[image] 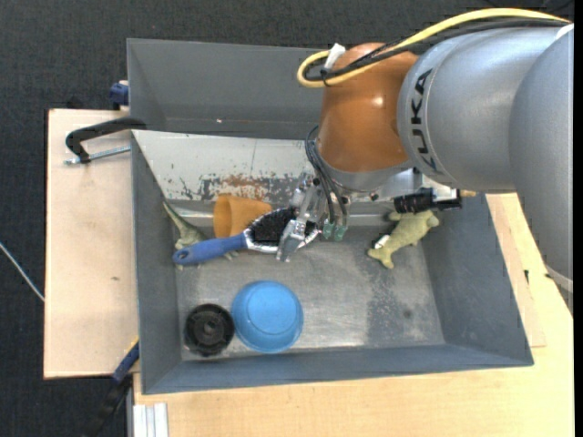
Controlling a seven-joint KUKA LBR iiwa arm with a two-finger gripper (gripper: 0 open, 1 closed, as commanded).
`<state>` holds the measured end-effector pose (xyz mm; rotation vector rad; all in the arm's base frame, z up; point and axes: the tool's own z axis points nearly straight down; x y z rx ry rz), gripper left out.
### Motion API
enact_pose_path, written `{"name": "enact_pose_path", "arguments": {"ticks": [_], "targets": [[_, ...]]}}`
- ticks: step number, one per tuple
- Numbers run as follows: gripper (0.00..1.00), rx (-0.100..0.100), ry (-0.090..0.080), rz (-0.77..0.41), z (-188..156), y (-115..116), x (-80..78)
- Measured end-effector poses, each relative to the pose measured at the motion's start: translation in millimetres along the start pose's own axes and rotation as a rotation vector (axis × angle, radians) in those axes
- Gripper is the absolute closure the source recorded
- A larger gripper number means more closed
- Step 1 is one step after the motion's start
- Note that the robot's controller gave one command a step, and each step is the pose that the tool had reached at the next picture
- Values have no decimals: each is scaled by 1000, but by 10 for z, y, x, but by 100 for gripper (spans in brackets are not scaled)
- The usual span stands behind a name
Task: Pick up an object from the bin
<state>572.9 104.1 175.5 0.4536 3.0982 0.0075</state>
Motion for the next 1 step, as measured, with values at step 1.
{"name": "enact_pose_path", "arguments": {"ticks": [1], "targets": [[100, 0, 1, -38, -611, 146, 26]]}}
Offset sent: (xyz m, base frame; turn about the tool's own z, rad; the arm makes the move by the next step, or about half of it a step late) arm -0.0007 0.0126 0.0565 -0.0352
